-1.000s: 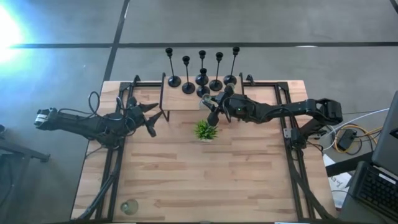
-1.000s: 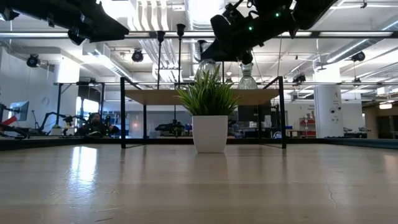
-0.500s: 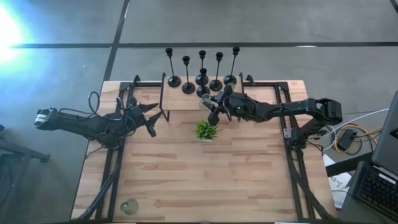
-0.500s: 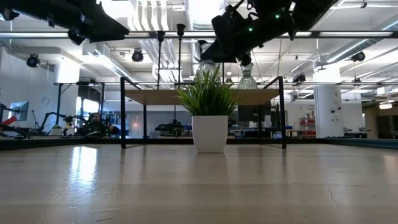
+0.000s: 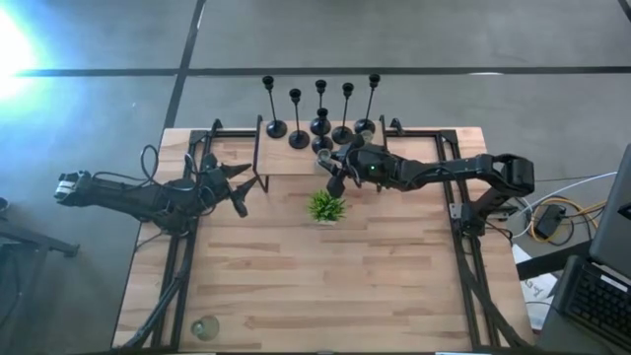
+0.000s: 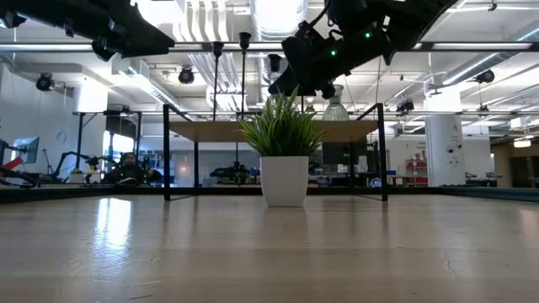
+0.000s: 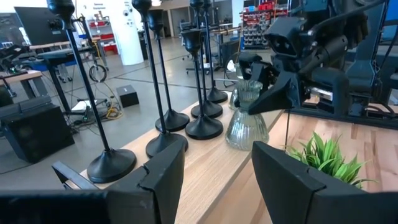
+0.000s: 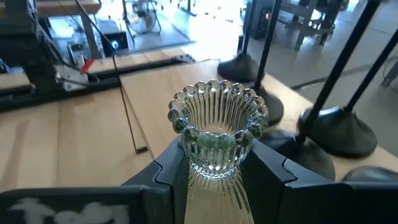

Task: Pick & Place candle stick holders
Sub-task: Put the transparent glass candle holder on the shelf

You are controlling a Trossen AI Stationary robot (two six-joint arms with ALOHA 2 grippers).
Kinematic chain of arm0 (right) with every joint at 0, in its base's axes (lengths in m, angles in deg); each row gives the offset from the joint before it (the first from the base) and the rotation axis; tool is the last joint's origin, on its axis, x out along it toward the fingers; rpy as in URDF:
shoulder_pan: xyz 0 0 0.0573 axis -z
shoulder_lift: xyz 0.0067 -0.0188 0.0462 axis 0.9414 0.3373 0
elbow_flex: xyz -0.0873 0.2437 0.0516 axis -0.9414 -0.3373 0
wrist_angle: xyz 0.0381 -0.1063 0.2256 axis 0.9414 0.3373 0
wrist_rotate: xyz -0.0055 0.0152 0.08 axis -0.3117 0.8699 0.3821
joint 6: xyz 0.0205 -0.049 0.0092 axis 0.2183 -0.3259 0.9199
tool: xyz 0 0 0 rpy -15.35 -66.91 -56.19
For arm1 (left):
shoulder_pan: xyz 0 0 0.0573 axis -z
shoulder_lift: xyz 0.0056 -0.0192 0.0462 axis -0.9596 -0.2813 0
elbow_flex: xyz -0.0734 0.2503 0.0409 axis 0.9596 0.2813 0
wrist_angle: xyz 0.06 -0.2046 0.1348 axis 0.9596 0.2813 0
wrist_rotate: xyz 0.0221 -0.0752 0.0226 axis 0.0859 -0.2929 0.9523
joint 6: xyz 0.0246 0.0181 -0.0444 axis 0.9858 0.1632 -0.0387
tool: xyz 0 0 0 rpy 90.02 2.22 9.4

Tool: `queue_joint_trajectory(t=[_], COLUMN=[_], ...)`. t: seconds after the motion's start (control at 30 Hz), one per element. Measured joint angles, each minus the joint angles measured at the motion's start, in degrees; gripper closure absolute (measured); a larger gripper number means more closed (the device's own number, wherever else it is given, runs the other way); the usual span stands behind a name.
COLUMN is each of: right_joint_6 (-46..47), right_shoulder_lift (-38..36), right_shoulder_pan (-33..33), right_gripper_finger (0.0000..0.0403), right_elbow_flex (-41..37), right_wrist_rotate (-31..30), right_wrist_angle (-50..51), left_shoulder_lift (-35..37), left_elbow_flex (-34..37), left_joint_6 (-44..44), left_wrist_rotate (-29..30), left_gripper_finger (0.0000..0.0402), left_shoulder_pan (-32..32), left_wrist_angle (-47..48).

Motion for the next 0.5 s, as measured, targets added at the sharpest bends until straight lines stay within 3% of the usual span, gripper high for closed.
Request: queue_joint_trajectory(t=[0.5], right_joint_6=[0.46], right_shoulder_lift=[0.28], right_shoulder_pan=[0.93], right_gripper_finger=[0.0294], right_elbow_flex=[0.46], right_wrist_rotate=[1.28], right_wrist_angle=[0.14], left_shoulder_lift=[-0.10], left_elbow_flex=[0.00], left_joint_6=[0.00], left_wrist_rotate=[0.02], left_gripper_finger=[0.0209], left_shoulder_pan=[-0.02], left_wrist_angle=[0.20])
